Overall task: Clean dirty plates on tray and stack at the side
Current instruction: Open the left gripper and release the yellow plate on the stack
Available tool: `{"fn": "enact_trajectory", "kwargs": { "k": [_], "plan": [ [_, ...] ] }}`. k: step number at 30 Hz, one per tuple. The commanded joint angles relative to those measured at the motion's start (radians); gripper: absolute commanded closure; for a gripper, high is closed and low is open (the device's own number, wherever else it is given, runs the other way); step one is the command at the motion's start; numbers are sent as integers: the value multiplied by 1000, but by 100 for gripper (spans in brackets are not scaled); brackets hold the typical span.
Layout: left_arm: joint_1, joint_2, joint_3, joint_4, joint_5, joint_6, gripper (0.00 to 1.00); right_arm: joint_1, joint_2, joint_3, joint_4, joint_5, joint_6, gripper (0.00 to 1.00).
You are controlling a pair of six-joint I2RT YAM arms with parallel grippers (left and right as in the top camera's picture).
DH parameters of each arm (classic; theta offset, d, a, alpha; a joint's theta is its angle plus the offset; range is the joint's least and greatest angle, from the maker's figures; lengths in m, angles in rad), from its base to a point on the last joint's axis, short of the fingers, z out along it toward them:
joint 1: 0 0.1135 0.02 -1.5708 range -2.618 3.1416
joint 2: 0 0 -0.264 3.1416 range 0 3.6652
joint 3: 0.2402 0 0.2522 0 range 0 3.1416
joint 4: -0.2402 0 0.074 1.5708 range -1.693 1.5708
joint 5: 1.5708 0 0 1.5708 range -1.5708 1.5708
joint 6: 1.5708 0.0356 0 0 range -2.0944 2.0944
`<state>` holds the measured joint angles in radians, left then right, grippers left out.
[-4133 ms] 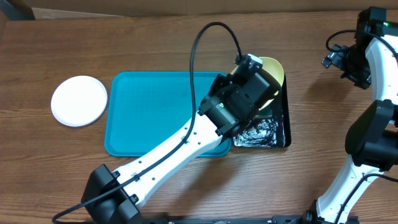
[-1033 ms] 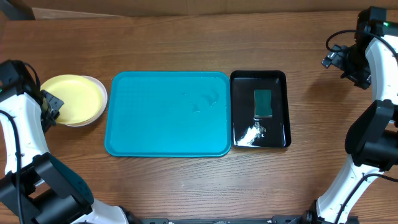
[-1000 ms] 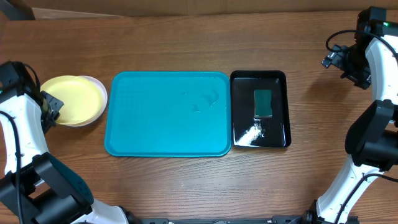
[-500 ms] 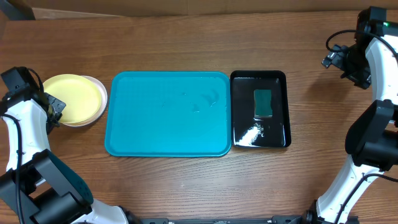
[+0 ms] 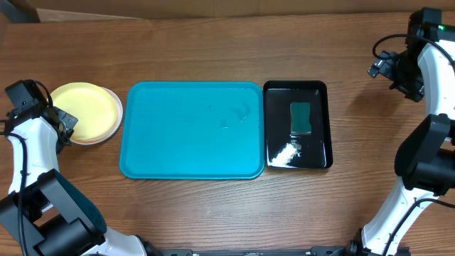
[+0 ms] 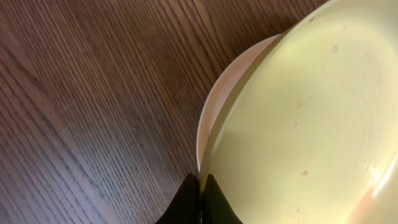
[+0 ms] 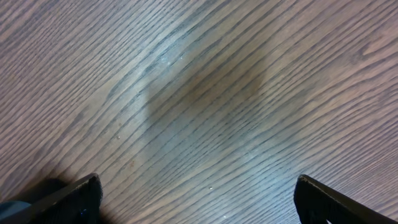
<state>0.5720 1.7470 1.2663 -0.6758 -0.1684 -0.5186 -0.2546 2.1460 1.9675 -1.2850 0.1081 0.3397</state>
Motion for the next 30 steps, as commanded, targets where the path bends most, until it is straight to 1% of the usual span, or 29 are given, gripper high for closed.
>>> {"fn": "enact_trajectory", "kwargs": {
  "k": [1, 13, 19, 24, 25, 26, 27, 28, 30],
  "plan": [
    [3, 0, -3, 9, 12, -13, 95, -1, -24, 16, 2, 3, 2, 0],
    [3, 1, -3, 27, 38, -14, 94, -1, -24, 16, 2, 3, 2, 0],
    [3, 47, -3, 30, 35, -13, 96, -1, -24, 16, 2, 3, 2, 0],
    [4, 65, -3, 49, 34, -13, 95, -1, -24, 16, 2, 3, 2, 0],
    [4, 63, -1, 53, 48, -12, 91, -1, -24, 16, 2, 3, 2, 0],
    [4, 63, 1, 58, 66, -11, 82, -1, -24, 16, 2, 3, 2, 0],
    [4, 63, 4, 60, 99, -5, 64, -1, -24, 16, 2, 3, 2, 0],
    [4, 63, 9, 60, 150, 12, 41, -1, -24, 16, 2, 3, 2, 0],
    [4, 63, 23, 59, 278, 79, 21, -1, -24, 16, 2, 3, 2, 0]
  ]
}}
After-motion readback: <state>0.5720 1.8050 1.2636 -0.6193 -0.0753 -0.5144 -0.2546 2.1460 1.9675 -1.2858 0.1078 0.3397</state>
